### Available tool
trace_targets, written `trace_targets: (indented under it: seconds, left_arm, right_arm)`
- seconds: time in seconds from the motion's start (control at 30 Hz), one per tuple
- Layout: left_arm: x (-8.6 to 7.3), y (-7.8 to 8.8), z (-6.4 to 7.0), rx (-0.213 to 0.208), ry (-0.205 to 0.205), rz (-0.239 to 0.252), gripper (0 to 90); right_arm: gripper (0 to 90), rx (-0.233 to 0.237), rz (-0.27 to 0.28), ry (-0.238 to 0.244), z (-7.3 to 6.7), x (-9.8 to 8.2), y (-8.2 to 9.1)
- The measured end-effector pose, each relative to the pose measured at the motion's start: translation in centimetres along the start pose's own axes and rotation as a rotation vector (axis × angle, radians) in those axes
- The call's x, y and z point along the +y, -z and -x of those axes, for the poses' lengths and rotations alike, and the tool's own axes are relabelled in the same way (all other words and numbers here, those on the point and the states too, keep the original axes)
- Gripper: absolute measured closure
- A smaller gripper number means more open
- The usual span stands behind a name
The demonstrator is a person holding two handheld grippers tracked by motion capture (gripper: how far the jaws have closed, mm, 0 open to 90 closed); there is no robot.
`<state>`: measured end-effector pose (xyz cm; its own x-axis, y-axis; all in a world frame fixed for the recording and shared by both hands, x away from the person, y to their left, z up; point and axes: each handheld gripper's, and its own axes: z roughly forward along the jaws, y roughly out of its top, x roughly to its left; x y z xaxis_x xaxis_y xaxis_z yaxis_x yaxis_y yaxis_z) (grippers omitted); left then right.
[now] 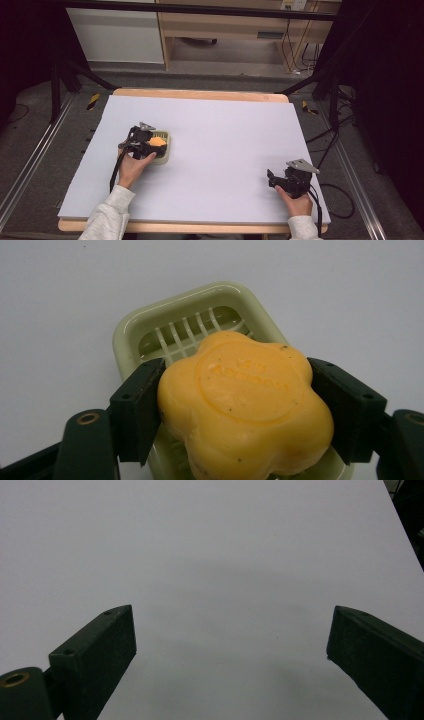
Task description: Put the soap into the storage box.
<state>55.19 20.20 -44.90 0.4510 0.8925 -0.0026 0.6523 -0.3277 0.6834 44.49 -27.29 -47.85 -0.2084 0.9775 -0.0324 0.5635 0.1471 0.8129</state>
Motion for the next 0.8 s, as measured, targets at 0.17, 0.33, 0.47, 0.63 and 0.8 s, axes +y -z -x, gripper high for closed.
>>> trace_targets:
  seconds: [0.17, 0.33, 0.47, 0.63, 0.8]
  left_arm:
    - [-0.03, 0.01, 0.18, 0.018, -0.019, -0.006, 26.4]
    - [-0.02, 0.02, 0.22, 0.022, -0.018, -0.007, 26.3]
    - [0.04, 0.03, 0.29, 0.024, -0.022, -0.017, 25.8]
    - [0.19, 0.24, 0.21, 0.018, -0.012, -0.017, 21.7]
    - [0.44, 0.92, 0.07, 0.003, -0.008, 0.008, 20.6]
  right_arm:
    - [6.0, 0.000, -0.001, 0.001, -0.02, 0.00, -0.01]
    - [6.0, 0.004, -0.003, 0.001, -0.04, 0.00, -0.01]
    - [6.0, 0.004, -0.003, 0.001, -0.05, 0.00, -0.02]
    - [6.0, 0.005, -0.004, 0.002, -0.05, 0.00, -0.01]
    - [6.0, 0.005, -0.004, 0.003, -0.07, 0.00, -0.01]
